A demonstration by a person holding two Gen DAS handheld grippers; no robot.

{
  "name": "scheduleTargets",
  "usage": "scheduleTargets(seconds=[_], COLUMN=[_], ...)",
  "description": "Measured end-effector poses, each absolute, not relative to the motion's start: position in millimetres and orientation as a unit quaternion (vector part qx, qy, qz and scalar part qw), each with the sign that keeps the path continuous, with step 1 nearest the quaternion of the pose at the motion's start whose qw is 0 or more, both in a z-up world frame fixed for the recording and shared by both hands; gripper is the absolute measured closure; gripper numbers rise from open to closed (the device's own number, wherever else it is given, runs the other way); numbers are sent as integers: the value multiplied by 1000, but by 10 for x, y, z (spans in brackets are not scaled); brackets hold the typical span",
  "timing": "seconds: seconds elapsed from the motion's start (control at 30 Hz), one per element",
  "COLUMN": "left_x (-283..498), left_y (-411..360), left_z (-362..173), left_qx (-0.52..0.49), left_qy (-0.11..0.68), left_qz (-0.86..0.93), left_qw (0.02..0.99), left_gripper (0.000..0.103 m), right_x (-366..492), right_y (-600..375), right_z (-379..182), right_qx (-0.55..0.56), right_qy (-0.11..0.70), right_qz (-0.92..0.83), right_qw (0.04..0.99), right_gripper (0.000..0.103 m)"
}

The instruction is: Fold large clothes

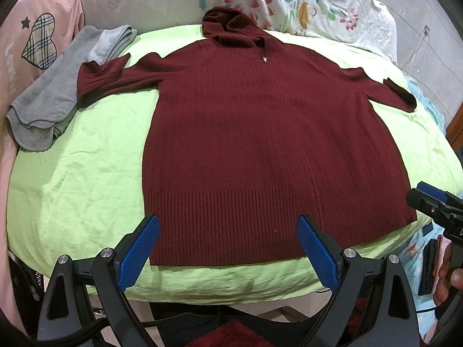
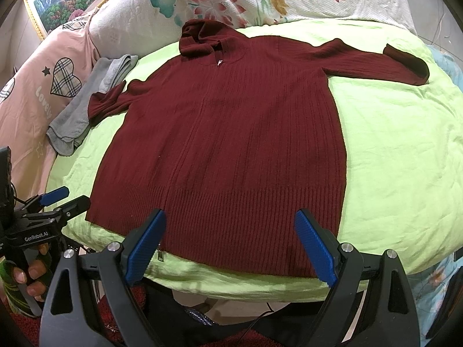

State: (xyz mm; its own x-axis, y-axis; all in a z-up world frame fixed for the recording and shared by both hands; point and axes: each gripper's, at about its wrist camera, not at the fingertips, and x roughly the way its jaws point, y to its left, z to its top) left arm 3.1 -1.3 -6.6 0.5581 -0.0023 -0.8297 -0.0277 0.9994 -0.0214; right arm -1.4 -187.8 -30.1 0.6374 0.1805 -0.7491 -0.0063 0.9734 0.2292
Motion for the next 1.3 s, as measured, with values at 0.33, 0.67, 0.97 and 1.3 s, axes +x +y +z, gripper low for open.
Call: scheduleTargets(seconds=[0.33, 0.67, 0.97, 1.3], left_x=[90, 265, 550, 912], left_y=[-9, 3, 49, 61], left_z=[-88, -158, -288, -345], left_qx=[-13, -14, -24, -6], left_qy=[483, 484, 509, 520], left_qz=[5, 4, 4, 20], left_qw=[876, 875, 860, 854], left_gripper=[7, 7, 7, 7], right_x=[42, 141, 313, 694], right_y=[-1915, -2106, -2452, -3616], right_z=[-333, -328, -312, -36], right_qx=[111, 147, 152, 183], right_qy=[418, 395, 389, 332], right_qz=[55, 52, 25, -50], right_qw=[900, 906, 908, 924], right_gripper=[12, 12, 12, 12])
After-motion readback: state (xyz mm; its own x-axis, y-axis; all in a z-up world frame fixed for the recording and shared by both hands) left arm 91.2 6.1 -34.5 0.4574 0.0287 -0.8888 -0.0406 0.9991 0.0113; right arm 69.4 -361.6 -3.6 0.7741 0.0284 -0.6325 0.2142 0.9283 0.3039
